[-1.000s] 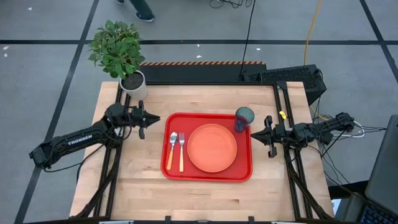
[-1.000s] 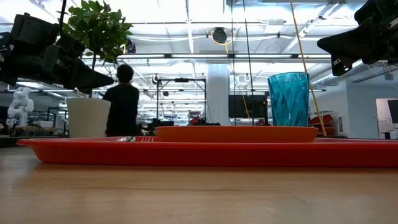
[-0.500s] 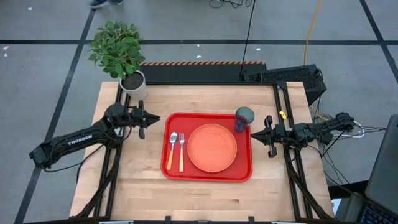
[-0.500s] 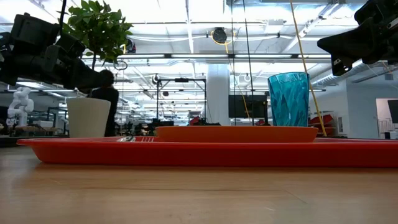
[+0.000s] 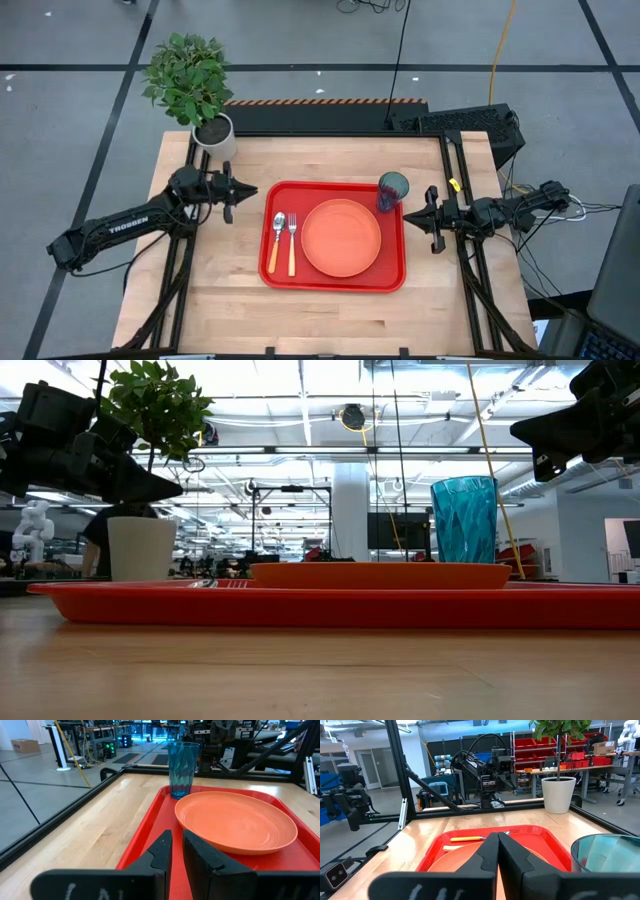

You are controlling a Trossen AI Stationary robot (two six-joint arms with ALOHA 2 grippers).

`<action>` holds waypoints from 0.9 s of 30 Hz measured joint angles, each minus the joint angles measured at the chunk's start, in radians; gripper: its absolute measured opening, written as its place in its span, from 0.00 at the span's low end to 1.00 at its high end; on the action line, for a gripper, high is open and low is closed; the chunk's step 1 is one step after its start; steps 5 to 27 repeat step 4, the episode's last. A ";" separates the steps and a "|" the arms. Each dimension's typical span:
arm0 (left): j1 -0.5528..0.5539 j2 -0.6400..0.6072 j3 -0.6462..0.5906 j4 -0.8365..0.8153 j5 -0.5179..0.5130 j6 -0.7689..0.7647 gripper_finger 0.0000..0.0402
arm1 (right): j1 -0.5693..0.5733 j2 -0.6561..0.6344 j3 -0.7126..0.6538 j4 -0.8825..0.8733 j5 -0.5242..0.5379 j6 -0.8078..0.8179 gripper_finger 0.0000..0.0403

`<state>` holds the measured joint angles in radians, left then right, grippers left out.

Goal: Pick and place plate/cup/fork/spoon on tray
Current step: Return to Home Position

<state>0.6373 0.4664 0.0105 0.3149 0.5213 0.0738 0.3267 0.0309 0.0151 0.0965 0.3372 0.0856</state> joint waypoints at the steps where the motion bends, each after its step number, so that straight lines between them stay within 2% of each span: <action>1: 0.000 0.000 0.000 0.000 0.000 0.000 0.12 | 0.000 0.000 0.000 0.000 0.000 0.000 0.00; 27: 0.000 0.000 0.000 0.000 0.000 0.000 0.12 | 0.000 0.000 0.000 0.000 0.000 0.000 0.00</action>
